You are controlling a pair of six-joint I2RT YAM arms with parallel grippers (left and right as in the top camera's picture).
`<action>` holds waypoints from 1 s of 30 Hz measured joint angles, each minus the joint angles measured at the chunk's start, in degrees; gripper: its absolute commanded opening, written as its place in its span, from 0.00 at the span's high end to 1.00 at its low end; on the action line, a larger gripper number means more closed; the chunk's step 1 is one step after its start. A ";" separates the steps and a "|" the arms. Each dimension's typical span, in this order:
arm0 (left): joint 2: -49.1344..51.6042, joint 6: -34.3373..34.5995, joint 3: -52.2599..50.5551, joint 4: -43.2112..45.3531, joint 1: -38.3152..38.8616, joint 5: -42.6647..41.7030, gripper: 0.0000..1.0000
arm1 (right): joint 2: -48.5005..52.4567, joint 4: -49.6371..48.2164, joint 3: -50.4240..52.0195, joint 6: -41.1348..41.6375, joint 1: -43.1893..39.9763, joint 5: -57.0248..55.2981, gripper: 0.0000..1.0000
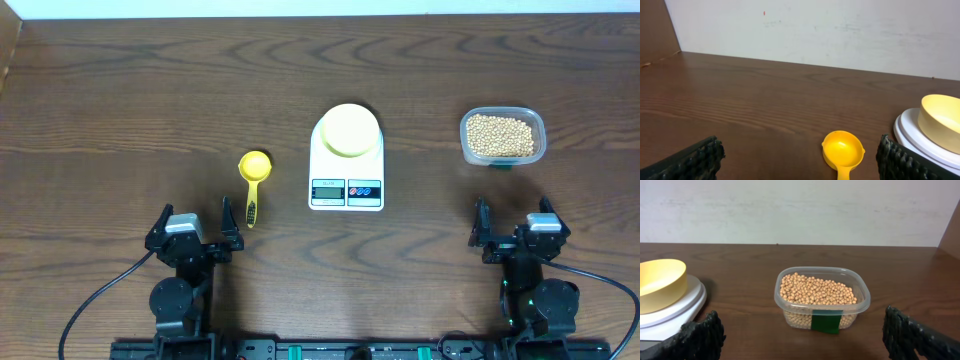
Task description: Scoop item into bowl and weigh 50g on scale
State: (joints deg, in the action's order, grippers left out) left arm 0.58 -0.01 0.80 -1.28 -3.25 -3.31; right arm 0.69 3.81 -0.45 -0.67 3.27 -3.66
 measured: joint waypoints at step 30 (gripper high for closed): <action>0.02 7.78 0.00 0.46 0.00 -2.99 0.01 | 0.00 0.02 0.00 0.00 0.00 0.00 0.01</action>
State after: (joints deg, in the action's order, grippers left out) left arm 0.60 7.77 0.80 -0.82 -3.25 -6.31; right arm 0.69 3.84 -0.45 -0.67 3.27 -3.66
